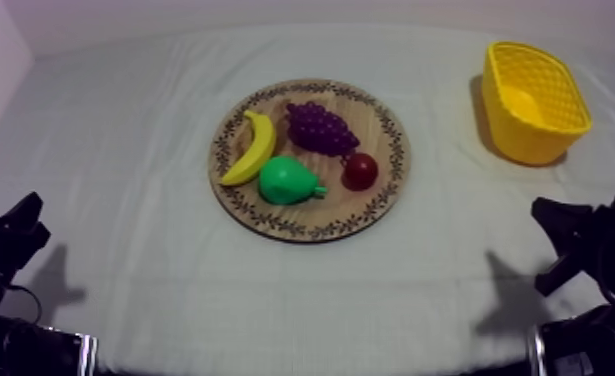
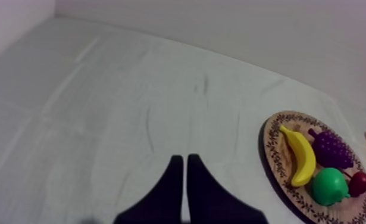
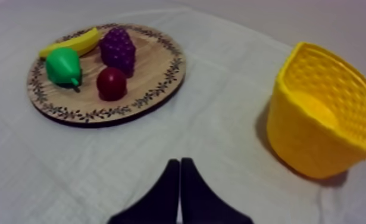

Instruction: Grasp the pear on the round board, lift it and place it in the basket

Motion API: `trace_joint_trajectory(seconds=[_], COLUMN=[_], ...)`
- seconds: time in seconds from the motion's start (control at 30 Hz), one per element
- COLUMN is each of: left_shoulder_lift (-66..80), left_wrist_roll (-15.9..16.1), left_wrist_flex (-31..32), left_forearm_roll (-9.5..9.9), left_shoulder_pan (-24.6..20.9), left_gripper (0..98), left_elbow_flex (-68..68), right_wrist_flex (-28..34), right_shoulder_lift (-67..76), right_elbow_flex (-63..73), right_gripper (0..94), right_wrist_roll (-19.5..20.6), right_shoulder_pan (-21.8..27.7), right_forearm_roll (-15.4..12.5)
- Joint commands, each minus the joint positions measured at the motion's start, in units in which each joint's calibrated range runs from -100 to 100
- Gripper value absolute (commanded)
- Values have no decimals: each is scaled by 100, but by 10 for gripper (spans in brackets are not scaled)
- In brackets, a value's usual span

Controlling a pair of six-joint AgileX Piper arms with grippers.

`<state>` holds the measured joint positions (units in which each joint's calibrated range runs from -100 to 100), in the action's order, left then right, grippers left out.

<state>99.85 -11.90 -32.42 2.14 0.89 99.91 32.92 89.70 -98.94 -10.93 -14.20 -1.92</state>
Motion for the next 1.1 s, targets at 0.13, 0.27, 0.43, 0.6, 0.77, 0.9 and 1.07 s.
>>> trace_joint_trajectory(seconds=[0.13,0.27,0.43,0.6,0.77,0.9,1.07], left_shoulder_lift=[-2,-2,-2,-2,-2,-2,-2], left_wrist_roll=[-2,0,-2,0,0,1,1], left_wrist_flex=[0,0,0,0,0,0,0], left_forearm_roll=[3,3,3,3,3,3,3], left_shoulder_pan=[1,1,1,1,1,1,1], left_gripper=[1,1,1,1,1,1,1], left_elbow_flex=[-2,-2,-2,-2,-2,-2,-2], right_wrist_flex=[-190,207,944,2041,3180,3863,4419], right_shoulder_lift=[-1333,-2039,-2911,-3840,-4753,-5434,-6337], right_elbow_flex=[623,1397,2739,4401,6082,7127,8098], right_gripper=[34,40,45,52,58,63,69], right_wrist_roll=[-1023,-1141,-1198,-1307,-1354,-1335,-1292], right_shoulder_pan=[-426,-646,-772,-941,-1110,-1322,-1681], right_forearm_roll=[-35,95,110,46,-34,-43,28])
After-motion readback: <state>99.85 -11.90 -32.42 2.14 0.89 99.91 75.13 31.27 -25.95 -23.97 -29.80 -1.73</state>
